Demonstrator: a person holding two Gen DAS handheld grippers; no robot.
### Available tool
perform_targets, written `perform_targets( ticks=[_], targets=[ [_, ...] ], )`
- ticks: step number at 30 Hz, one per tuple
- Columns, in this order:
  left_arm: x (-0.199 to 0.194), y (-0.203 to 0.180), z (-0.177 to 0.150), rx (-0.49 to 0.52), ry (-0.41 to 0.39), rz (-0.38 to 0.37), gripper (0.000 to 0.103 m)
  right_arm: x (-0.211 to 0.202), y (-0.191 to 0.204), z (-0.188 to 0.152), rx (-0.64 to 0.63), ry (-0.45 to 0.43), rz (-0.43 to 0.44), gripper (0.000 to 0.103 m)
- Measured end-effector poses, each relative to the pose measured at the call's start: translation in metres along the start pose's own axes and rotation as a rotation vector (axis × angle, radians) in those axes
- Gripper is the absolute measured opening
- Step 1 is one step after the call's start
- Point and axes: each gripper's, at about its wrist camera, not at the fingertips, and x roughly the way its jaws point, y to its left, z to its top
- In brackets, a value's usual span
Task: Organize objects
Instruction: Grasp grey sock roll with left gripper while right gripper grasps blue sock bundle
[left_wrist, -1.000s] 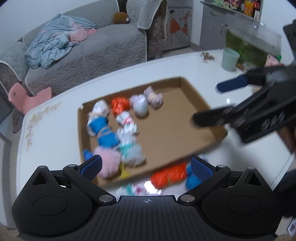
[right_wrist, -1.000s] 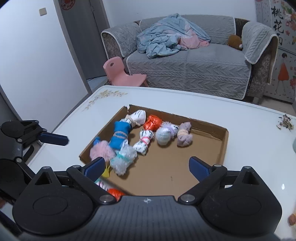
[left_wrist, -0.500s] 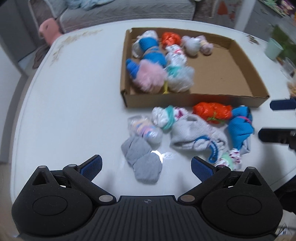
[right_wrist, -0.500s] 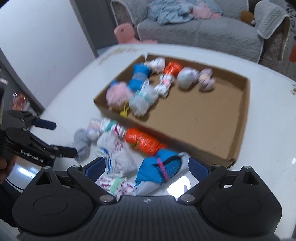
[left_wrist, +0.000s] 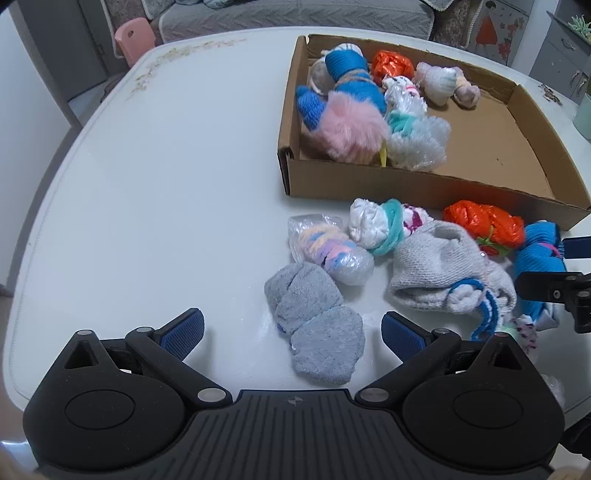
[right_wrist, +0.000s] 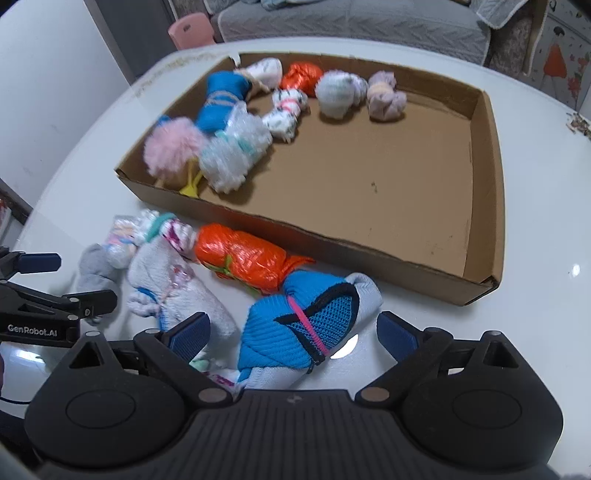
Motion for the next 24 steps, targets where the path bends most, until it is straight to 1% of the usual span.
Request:
perform_targets(
  ticks=[1,3,5,10,16,17,18,19,20,21,24],
  targets=[
    [0.002,-0.001,-0.001,-0.002,-0.005,0.002,0.102,0.002,0.0,-0.001,0.001,0.001,-0.006,0.084],
    [0.006,-0.001,-0.003,-0.005,-0.012,0.003,0.101,0.003,-0.001,-0.002,0.001,0.007,-0.02,0.065],
    [0.01,-0.001,-0.004,-0.007,-0.014,0.006,0.101,0.003,-0.004,-0.002,0.009,0.017,-0.005,0.058],
    [0.013,0.001,-0.005,-0.023,-0.033,-0.012,0.098,0.001,-0.006,-0.005,-0.001,0.02,0.003,0.055],
    [0.011,0.001,-0.007,-0.015,-0.049,-0.03,0.09,-0.002,-0.013,-0.009,0.007,0.021,0.001,0.053],
    [0.011,0.0,-0.007,-0.017,-0.052,-0.034,0.087,-0.002,-0.014,-0.009,0.006,0.021,0.001,0.053],
    [0.01,-0.001,-0.006,-0.012,-0.058,-0.035,0.08,-0.003,-0.015,-0.01,0.005,0.021,0.0,0.053],
    [0.009,-0.003,-0.005,-0.003,-0.065,-0.04,0.074,-0.003,-0.015,-0.01,0.002,0.022,-0.001,0.053],
    [0.007,-0.004,-0.005,0.005,-0.069,-0.046,0.06,-0.004,-0.016,-0.011,-0.001,0.024,0.0,0.052],
    [0.005,-0.005,-0.004,0.007,-0.067,-0.05,0.052,-0.004,-0.017,-0.012,-0.003,0.025,0.002,0.052],
    [0.004,-0.006,-0.004,0.014,-0.049,-0.054,0.051,-0.007,-0.02,-0.015,-0.003,0.029,0.002,0.052]
  ],
)
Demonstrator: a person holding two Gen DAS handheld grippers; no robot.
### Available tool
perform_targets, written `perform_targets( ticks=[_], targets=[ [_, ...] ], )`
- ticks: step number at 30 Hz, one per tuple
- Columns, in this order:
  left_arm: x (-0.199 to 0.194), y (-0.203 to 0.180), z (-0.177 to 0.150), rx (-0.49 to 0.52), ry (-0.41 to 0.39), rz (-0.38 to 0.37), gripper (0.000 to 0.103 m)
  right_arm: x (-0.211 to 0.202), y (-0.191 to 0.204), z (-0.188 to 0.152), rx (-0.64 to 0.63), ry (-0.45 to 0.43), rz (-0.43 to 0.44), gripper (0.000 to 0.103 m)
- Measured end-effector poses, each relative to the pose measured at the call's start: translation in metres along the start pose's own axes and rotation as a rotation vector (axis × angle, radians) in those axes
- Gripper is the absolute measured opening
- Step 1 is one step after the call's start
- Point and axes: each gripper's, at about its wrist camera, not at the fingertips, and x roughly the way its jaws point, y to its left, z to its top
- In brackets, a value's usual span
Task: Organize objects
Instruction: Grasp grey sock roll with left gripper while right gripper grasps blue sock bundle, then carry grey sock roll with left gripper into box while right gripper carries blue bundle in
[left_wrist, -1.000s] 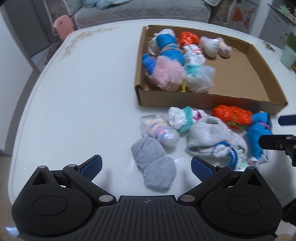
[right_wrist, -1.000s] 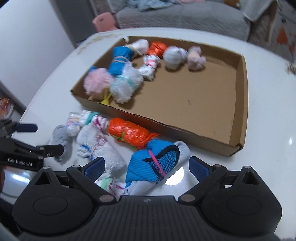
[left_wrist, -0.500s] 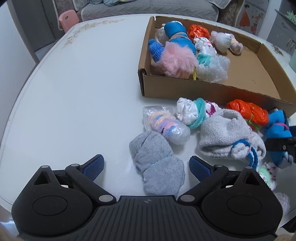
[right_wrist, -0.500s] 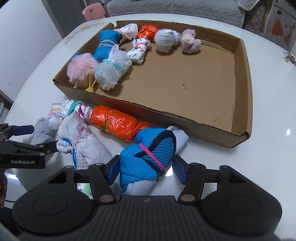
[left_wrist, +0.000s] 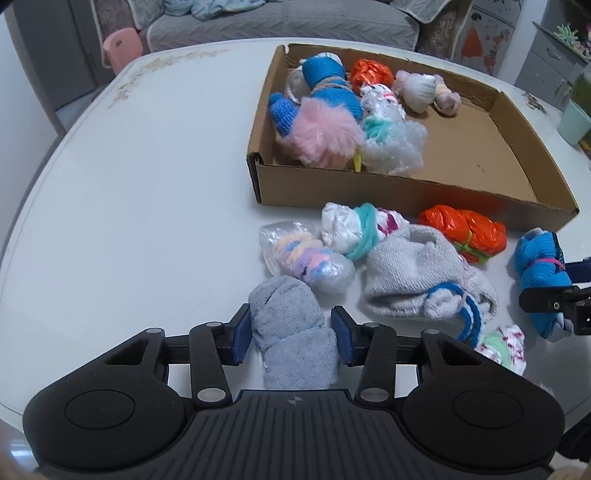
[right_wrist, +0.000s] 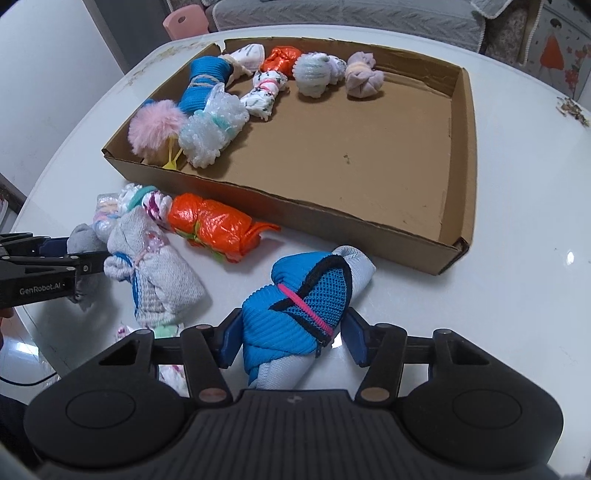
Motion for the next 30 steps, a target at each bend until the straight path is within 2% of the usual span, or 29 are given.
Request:
perform_targets(
  ticks=[3,5,8,11,15,20,22,25,30],
  targets=[
    [-0.002,0.0,-0.001,0.014,0.018,0.003,0.049,-0.003,-0.003,-0.004,-0.006,0.007,0.0,0.051],
    [-0.006,0.002,-0.001,0.029,0.028,0.037,0.049,-0.008,-0.006,-0.007,-0.014,0.009,-0.004,0.051],
    [-0.015,0.012,0.003,0.001,0.045,0.095,0.049,-0.019,-0.014,-0.011,-0.013,-0.001,-0.006,0.051],
    [-0.038,0.016,0.016,-0.027,-0.002,0.135,0.049,-0.04,-0.023,-0.01,-0.015,-0.038,0.003,0.051],
    [-0.082,-0.005,0.046,0.033,-0.169,0.073,0.049,-0.075,-0.032,-0.002,-0.045,-0.149,0.0,0.051],
    [-0.109,-0.066,0.093,0.246,-0.333,-0.076,0.049,-0.103,-0.045,0.034,-0.086,-0.309,-0.035,0.051],
    [-0.104,-0.091,0.113,0.329,-0.355,-0.113,0.049,-0.107,-0.051,0.052,-0.106,-0.367,-0.043,0.051],
    [-0.083,-0.124,0.137,0.437,-0.379,-0.158,0.049,-0.104,-0.06,0.077,-0.136,-0.407,-0.025,0.051],
    [-0.024,-0.152,0.166,0.477,-0.329,-0.2,0.049,-0.07,-0.073,0.117,-0.17,-0.389,-0.034,0.051]
  ],
)
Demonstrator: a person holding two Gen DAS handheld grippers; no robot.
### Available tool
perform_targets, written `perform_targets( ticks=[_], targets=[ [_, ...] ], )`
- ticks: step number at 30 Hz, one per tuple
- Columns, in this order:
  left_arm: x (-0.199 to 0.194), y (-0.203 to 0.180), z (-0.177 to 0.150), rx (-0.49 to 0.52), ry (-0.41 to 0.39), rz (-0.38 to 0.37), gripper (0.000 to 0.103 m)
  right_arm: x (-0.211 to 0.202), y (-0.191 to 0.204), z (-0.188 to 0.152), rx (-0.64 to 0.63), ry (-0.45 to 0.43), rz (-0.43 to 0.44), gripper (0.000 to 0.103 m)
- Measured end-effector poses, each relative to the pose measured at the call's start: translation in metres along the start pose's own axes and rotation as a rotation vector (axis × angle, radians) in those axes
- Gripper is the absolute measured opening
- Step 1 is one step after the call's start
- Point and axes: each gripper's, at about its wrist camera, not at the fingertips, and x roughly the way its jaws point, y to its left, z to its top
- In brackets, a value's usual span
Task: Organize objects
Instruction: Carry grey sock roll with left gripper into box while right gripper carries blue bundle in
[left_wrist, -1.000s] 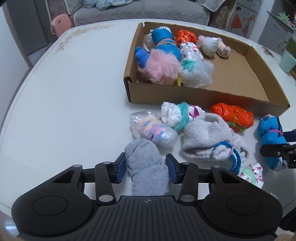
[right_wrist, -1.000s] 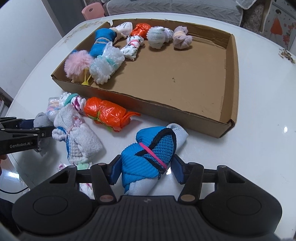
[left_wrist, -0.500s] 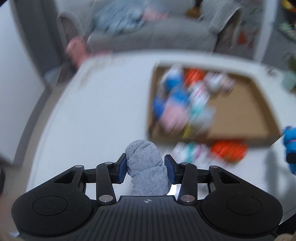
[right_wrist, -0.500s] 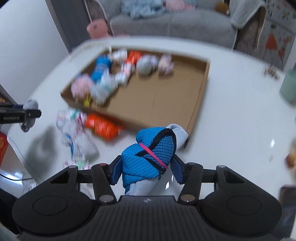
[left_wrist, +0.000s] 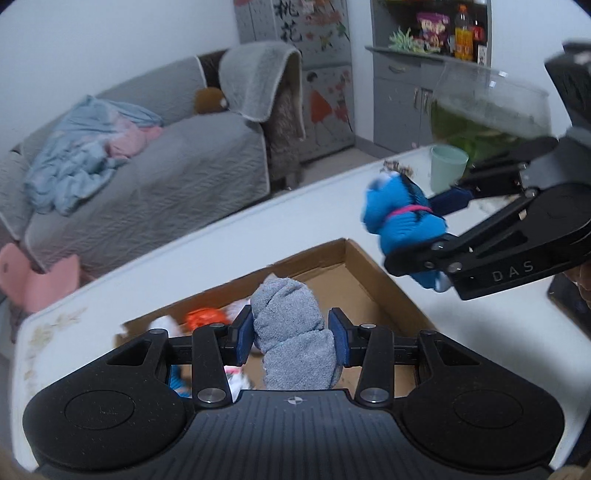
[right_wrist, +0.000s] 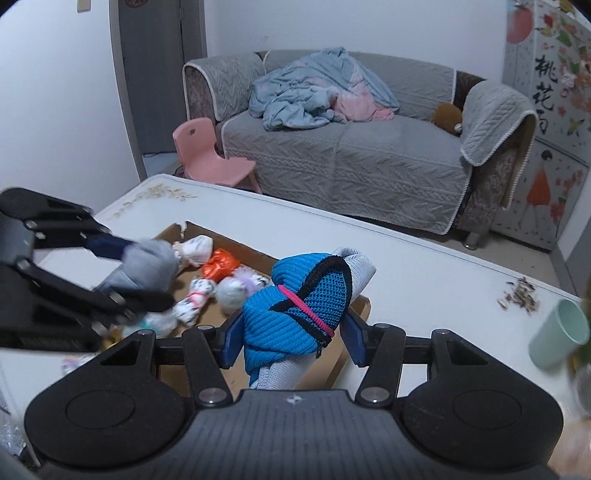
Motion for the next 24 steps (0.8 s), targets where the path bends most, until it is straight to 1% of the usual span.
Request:
perform_targets(
  ticks=[2,5,7,12,15,20,22,24],
  targets=[
    [0.024,0.001,-0.003,-0.005,0.028,-0.009,0.049,0.02,-0.005,0.003,-0.012,0.026,0.009,0.051],
    [0.056,0.004,-0.008,-0.038,0.061,-0.043,0.049,0.041,-0.01,0.003,-0.049,0.063,0.009,0.051],
    [0.072,0.003,-0.009,-0.031,0.068,-0.049,0.049,0.056,-0.013,0.003,-0.063,0.086,0.012,0.051],
    [0.092,0.003,-0.013,-0.031,0.072,-0.083,0.049,0.072,-0.022,0.0,-0.063,0.138,0.039,0.051],
    [0.103,0.0,-0.017,0.004,0.081,-0.088,0.049,0.081,-0.025,0.0,-0.083,0.159,0.065,0.051],
    [0.111,0.002,-0.019,0.015,0.077,-0.092,0.05,0.096,-0.027,-0.001,-0.109,0.184,0.082,0.051],
    [0.112,0.002,-0.02,0.03,0.073,-0.087,0.051,0.101,-0.029,-0.001,-0.105,0.191,0.077,0.051],
    [0.113,0.003,-0.021,0.017,0.08,-0.087,0.055,0.102,-0.031,0.0,-0.099,0.201,0.075,0.052]
  ],
)
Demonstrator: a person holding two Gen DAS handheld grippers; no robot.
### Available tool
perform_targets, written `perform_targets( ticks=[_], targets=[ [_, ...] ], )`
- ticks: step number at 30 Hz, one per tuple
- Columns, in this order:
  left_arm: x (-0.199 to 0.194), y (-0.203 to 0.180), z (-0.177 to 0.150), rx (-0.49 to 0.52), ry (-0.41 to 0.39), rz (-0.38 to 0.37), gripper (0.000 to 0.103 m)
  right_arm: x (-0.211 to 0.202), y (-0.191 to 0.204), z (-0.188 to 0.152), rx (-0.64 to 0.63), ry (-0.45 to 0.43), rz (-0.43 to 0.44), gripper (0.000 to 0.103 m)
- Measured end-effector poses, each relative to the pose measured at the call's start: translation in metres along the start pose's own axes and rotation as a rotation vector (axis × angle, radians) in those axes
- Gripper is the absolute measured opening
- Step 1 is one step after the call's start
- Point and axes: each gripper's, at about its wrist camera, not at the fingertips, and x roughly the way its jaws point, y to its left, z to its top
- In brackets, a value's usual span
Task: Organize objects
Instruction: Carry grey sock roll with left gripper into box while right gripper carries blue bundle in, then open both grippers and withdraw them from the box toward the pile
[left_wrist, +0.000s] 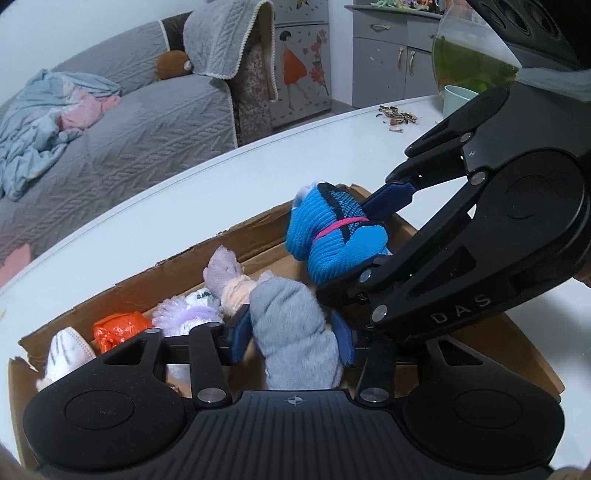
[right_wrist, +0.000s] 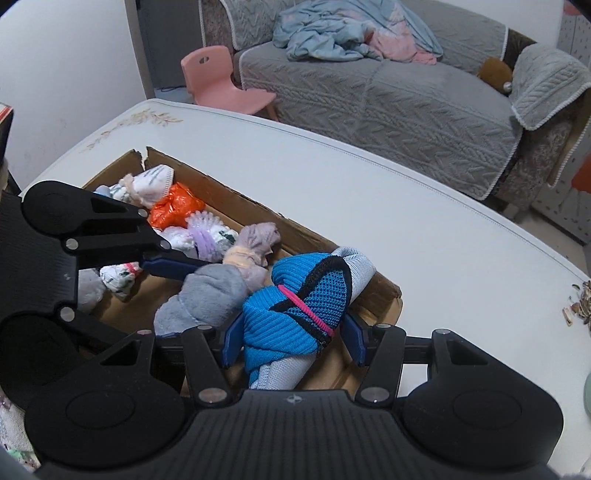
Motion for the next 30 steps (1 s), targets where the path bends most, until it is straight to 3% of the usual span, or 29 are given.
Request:
perform_targets(
  ticks=[4,9,19,30],
  targets=[
    [0.002,0.005,-0.001,-0.05,0.041,-0.017,0.064,-0.001,-0.002,-0.001,0.015,0.007,-0.001,0.056],
    [0.003,-0.001,0.001,-0.038,0.112,-0.016,0.077,-0.005,0.001,0.002,0.017,0.021,0.004,0.07],
    [-0.013,0.005,0.002,-0.046,0.141,-0.02,0.082,-0.01,0.0,0.007,-0.005,0.04,0.013,0.074],
    [-0.049,0.004,-0.003,-0.074,0.123,-0.005,0.085,-0.02,0.008,0.005,0.005,0.035,-0.007,0.085]
  ],
)
